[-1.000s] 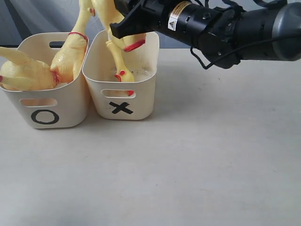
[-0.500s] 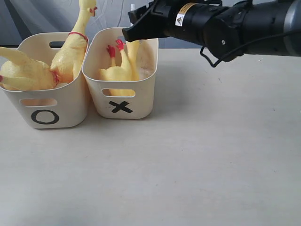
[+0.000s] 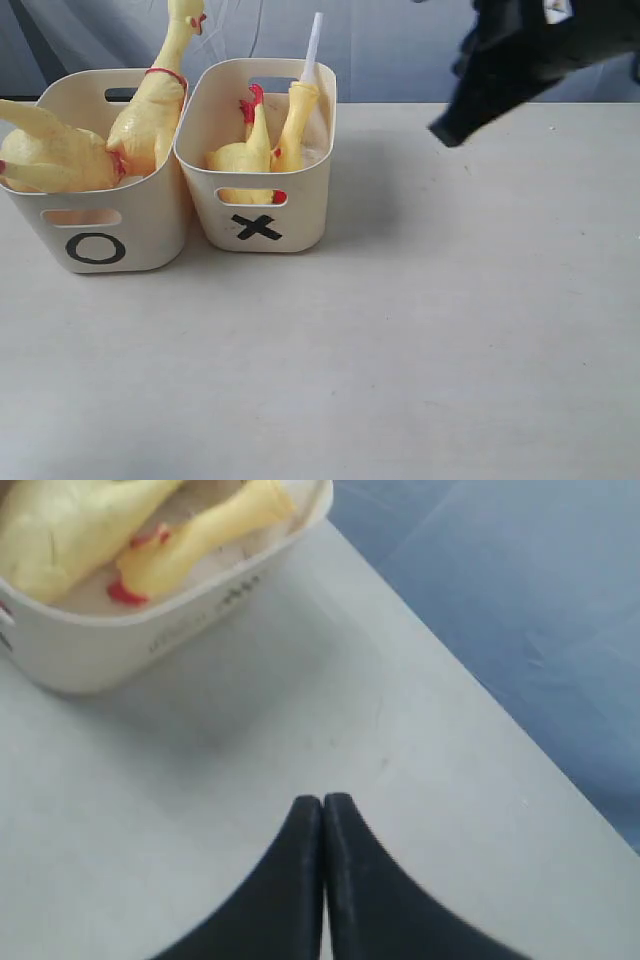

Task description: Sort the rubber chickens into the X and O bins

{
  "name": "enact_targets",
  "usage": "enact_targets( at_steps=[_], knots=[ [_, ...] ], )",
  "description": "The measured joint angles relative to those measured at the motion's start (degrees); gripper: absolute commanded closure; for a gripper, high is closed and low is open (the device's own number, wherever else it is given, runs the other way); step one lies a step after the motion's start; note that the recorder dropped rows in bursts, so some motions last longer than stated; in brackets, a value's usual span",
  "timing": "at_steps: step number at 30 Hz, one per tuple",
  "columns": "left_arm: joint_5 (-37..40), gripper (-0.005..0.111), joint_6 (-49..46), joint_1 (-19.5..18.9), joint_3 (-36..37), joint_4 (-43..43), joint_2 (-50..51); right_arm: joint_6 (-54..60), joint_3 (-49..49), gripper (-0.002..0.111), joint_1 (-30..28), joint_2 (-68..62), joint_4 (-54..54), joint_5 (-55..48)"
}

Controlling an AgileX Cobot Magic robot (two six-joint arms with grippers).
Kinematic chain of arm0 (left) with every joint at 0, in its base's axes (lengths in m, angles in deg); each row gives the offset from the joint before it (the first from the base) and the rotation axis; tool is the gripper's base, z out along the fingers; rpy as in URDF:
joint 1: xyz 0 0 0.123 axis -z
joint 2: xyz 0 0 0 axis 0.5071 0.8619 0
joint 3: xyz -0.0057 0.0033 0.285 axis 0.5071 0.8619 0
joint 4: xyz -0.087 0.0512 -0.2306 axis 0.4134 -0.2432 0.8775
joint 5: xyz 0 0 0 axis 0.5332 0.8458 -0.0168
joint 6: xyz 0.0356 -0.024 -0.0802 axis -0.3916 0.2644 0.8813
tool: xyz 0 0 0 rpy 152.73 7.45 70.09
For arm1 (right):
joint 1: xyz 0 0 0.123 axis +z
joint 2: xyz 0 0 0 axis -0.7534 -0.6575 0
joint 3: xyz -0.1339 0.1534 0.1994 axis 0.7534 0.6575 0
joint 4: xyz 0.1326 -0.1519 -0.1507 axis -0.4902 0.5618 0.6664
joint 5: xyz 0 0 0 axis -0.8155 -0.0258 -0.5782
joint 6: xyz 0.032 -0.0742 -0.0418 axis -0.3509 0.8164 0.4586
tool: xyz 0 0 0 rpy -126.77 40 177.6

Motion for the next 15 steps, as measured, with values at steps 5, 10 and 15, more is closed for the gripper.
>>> enact_targets(
  at_steps=[5, 10, 15],
  knots=[
    [0.0, 0.107, 0.0, 0.0, 0.0, 0.0, 0.0, -1.45, 7.4, 0.108, 0.0, 20.55, -0.17, -16.4],
    [0.0, 0.107, 0.0, 0.0, 0.0, 0.0, 0.0, -5.66, 8.41, 0.108, 0.0, 43.12, -2.04, -29.79],
    [0.0, 0.107, 0.0, 0.0, 0.0, 0.0, 0.0, -5.91, 8.41, 0.108, -0.81, 58.2, 2.55, -30.2]
  ],
)
